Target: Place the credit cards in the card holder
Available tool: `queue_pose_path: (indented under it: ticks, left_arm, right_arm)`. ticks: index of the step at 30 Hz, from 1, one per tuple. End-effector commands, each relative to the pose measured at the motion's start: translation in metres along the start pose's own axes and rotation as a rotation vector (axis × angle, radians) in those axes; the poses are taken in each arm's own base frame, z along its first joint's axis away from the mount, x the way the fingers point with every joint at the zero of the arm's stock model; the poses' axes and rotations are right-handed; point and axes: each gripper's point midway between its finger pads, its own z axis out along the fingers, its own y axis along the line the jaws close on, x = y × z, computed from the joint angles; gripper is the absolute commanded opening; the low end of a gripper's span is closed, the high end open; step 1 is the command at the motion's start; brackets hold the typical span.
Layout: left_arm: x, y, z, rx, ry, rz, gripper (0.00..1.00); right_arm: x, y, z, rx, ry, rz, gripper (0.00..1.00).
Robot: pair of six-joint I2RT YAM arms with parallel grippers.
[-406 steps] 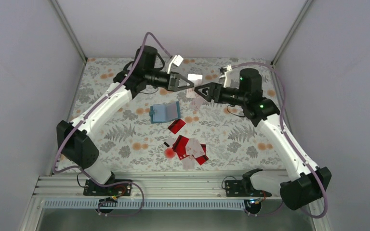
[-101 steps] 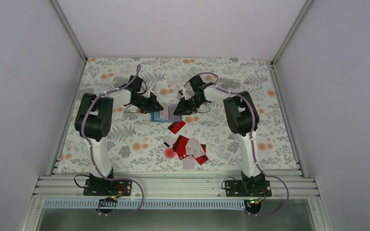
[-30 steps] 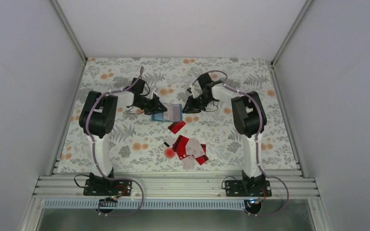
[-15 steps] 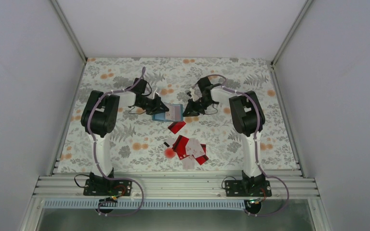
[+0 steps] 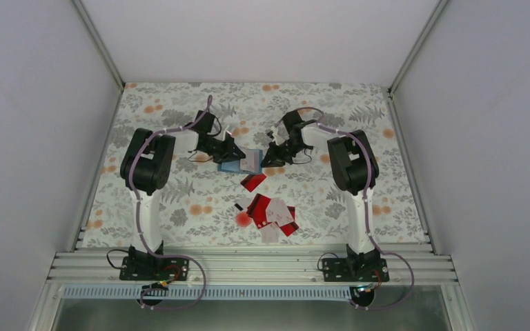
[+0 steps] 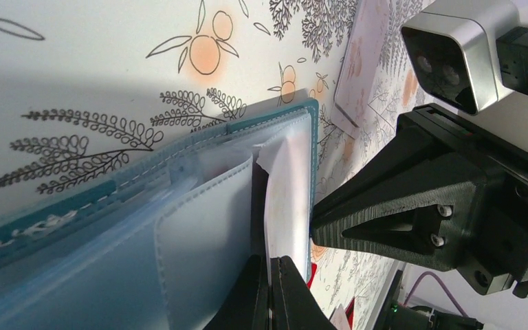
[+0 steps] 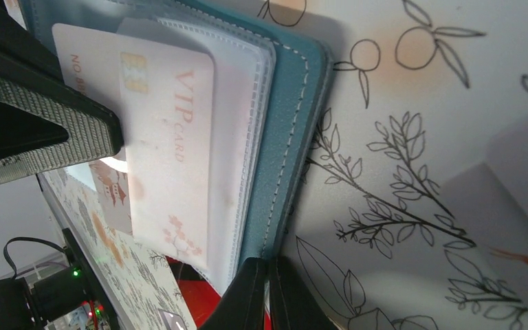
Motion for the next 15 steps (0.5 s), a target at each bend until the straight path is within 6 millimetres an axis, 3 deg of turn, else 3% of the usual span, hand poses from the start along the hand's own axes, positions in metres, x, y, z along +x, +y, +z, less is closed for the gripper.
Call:
queue_pose_path:
  ticks: [1,15]
  left_arm:
    - [0.0043,0.0076,0.0158,-0.040,0.029,0.003,0.03]
    - [0.0017,0.0100,0.0152,-0.136,0.077,0.089,0.02]
  right_arm:
    - [0.0033,-0.0060,0.0179,0.010,0.026,-0.012,0.04]
    - [0.0028,-0.0065,0.0170,0.018,0.023,-0.021,0.04]
